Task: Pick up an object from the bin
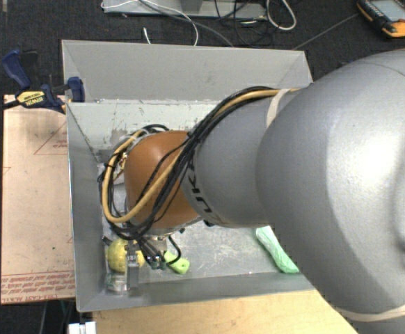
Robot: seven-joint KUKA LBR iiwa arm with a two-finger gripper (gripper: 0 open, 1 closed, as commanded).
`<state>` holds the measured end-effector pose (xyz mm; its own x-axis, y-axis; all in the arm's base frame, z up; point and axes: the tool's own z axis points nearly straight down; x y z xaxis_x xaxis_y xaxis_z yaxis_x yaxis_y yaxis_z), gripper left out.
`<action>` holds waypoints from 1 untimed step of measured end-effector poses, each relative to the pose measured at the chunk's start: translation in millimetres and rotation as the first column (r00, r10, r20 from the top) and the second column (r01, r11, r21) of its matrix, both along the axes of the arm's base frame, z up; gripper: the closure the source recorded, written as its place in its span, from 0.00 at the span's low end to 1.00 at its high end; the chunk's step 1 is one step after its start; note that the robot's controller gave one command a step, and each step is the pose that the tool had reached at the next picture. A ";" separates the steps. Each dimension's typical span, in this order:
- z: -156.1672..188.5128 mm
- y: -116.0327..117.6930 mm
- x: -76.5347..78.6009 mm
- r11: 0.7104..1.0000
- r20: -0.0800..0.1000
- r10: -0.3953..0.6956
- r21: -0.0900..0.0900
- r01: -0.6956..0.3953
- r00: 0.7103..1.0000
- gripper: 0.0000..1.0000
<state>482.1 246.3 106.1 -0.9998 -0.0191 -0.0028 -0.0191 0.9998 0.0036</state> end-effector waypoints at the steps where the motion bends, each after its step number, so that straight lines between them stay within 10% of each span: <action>1: -34.9 1.0 1.2 0.999 0.014 0.032 0.000 -0.032 0.999 0.00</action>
Offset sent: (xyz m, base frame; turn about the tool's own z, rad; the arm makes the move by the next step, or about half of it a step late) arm 0.0145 0.0047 -0.0361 -0.3086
